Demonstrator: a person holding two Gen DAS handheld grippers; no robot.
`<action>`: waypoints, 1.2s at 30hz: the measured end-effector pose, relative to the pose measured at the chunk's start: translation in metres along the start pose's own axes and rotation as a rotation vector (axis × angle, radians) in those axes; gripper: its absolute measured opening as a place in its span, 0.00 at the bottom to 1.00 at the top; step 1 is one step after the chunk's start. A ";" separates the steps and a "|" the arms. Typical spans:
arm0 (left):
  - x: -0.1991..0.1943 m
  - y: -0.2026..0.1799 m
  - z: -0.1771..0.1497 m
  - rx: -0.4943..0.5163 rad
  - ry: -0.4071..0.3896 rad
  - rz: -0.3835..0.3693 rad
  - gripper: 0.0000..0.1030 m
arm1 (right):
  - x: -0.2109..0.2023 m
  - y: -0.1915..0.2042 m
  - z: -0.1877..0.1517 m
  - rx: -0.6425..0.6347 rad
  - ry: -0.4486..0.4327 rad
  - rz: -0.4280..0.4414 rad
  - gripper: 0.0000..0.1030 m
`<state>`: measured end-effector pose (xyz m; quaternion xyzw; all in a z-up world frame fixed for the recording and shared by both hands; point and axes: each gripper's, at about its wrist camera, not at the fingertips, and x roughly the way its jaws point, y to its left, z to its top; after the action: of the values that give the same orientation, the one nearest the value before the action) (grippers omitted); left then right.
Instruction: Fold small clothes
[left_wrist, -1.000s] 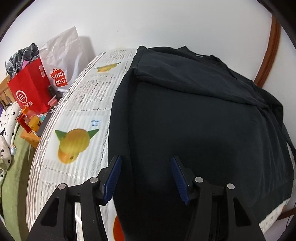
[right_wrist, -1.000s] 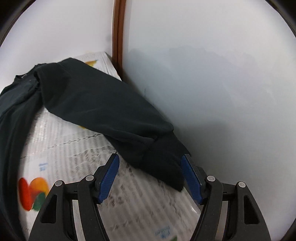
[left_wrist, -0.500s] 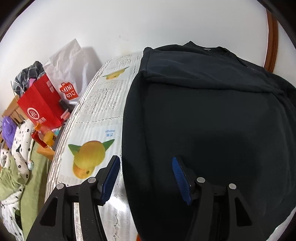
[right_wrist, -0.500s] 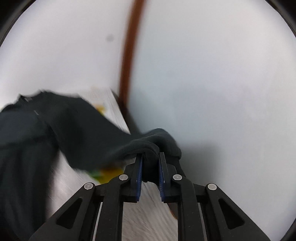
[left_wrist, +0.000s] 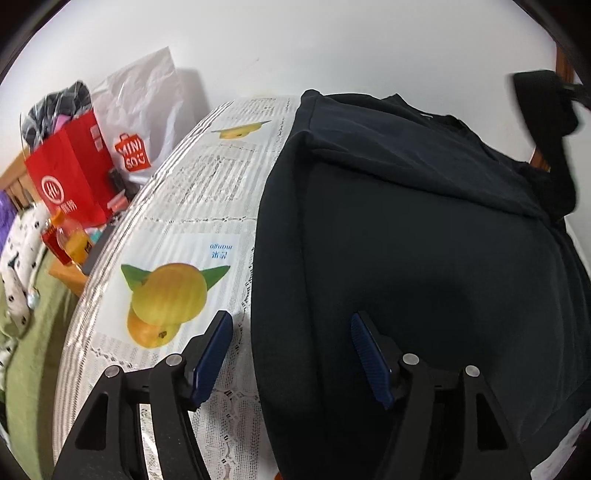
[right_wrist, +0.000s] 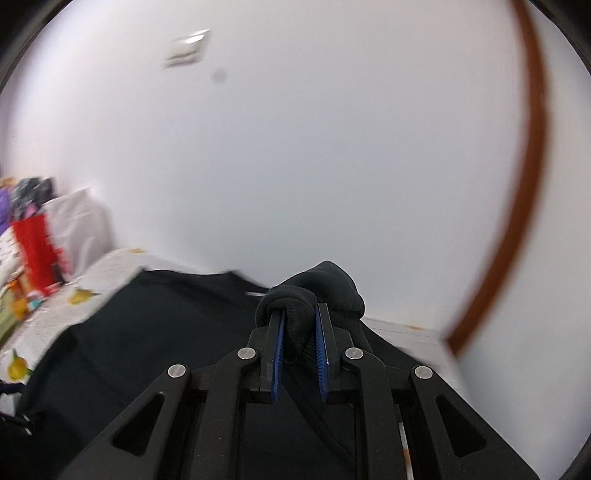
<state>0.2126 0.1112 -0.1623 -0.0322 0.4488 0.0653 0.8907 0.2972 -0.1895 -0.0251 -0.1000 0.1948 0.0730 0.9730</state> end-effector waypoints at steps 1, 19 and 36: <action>0.000 0.000 0.000 0.002 -0.003 -0.001 0.64 | 0.015 0.018 -0.004 -0.009 0.015 0.022 0.15; -0.016 -0.007 0.006 0.053 -0.001 -0.016 0.65 | 0.047 0.040 -0.088 0.020 0.254 0.173 0.81; -0.024 -0.150 0.097 0.301 -0.095 -0.070 0.65 | 0.031 -0.131 -0.155 0.241 0.363 -0.091 0.45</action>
<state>0.2974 -0.0280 -0.0853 0.0890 0.4095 -0.0322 0.9074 0.2925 -0.3481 -0.1556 -0.0031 0.3695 -0.0141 0.9291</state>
